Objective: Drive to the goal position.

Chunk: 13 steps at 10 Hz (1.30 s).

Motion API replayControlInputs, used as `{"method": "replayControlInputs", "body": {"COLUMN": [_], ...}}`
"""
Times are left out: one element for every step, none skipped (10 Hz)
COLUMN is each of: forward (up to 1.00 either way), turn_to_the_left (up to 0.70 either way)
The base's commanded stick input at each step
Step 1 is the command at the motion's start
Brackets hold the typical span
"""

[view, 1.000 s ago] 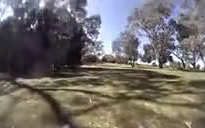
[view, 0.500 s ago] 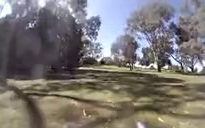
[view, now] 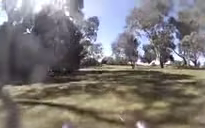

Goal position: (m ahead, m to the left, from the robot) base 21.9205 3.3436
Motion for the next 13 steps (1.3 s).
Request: {"method": "replayControlInputs", "body": {"forward": [1.00,1.00,1.00,1.00,1.00,1.00,1.00,1.00,1.00,1.00,1.00,1.00,1.00], "turn_to_the_left": [0.00,0.00,0.00,0.00,0.00,0.00,-0.27,-0.27,-0.15,0.00,0.00,0.00,0.00]}}
